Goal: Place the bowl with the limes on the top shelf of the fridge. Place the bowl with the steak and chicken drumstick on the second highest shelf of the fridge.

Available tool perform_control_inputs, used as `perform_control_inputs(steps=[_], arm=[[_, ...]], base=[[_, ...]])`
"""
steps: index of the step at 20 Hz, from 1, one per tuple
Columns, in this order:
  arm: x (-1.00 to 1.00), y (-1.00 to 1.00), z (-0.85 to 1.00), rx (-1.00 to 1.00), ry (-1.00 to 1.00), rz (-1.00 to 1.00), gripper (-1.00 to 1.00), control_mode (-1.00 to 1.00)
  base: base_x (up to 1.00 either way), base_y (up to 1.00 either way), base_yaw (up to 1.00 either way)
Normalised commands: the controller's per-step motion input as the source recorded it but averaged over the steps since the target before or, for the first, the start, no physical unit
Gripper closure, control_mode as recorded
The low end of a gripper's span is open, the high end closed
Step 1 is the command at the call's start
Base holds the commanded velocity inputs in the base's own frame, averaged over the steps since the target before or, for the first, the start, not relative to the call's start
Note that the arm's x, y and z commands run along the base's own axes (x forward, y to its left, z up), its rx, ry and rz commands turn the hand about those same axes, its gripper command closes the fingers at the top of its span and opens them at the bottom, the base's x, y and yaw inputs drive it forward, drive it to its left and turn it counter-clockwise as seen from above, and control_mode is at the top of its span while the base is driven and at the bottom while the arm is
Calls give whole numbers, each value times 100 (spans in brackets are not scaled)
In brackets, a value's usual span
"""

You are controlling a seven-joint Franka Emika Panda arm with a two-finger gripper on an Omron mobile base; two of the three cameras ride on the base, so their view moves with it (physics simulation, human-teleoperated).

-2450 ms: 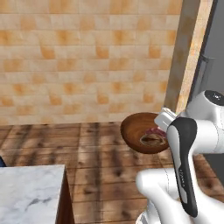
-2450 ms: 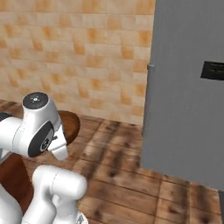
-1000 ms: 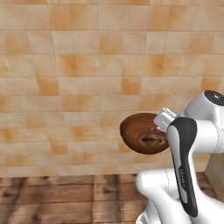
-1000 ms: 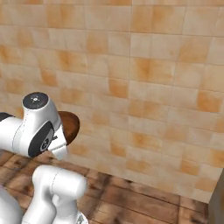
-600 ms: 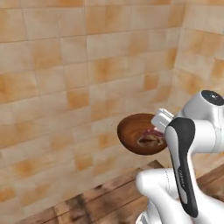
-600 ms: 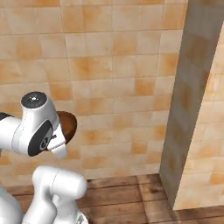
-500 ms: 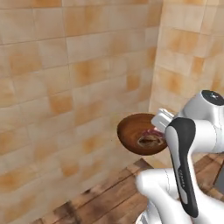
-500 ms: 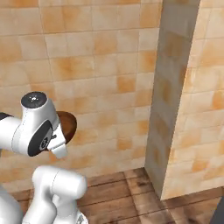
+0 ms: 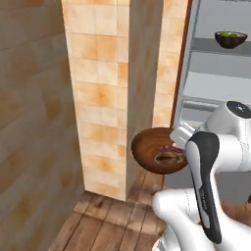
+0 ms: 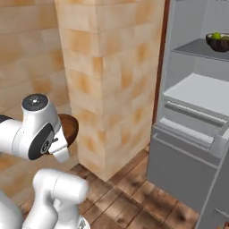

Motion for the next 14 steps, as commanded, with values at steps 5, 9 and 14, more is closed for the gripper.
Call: perform_control_inputs(steps=[5,9,14], arm=[[0,0,0,0,0,0,100,100],[0,0,0,0,0,0,100,100],[0,0,0,0,0,0,100,100]], base=[[53,14,-79],[100,35,-42],[100,8,-38]])
